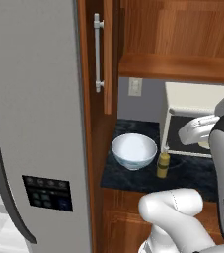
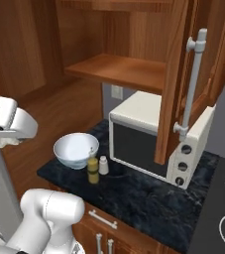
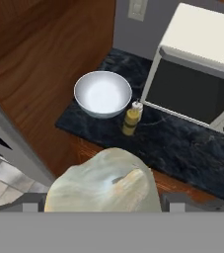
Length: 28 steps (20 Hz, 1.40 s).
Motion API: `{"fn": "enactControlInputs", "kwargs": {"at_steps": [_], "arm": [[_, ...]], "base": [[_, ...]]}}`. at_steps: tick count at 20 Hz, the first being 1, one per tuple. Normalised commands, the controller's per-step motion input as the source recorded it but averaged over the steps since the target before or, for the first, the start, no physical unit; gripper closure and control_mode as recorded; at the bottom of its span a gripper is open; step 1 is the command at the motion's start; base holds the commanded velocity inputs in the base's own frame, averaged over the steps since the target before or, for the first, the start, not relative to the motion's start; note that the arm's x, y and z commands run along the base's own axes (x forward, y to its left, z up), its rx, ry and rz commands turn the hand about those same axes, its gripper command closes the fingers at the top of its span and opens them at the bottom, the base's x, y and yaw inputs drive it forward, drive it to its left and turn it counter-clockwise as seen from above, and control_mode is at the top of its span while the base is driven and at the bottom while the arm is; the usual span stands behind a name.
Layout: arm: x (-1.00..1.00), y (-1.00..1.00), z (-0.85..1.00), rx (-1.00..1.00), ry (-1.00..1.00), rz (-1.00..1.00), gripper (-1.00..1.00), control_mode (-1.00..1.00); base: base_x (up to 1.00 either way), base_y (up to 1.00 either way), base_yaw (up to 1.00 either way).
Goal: Retrieve the bottle and the shaker from the cabinet and place them next to the mixing bowl on the counter. Then add garlic from the fridge to the mixing bowl.
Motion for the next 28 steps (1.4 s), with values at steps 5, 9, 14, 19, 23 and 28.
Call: {"fn": "enactControlInputs", "kwargs": {"at_steps": [5, 9, 14, 19, 23, 28], "arm": [[0.00, 0.00, 0.00, 0.00, 0.00, 0.00, 1.00, 1.00], [0.00, 0.00, 0.00, 0.00, 0.00, 0.00, 1.00, 1.00], [0.00, 0.00, 0.00, 0.00, 0.00, 0.00, 1.00, 1.00], [0.01, 0.00, 0.00, 0.00, 0.00, 0.00, 1.00, -1.00], [0.63, -0.03, 0.00, 0.00, 0.07, 0.07, 1.00, -1.00], [0.68, -0.08, 0.00, 0.00, 0.12, 0.18, 1.00, -1.00]], "base": [[0.45, -0.41, 0.11], [0.00, 0.00, 0.00], [0.00, 0.00, 0.00], [0.00, 0.00, 0.00], [0.00, 0.00, 0.00], [0.00, 0.00, 0.00]]}}
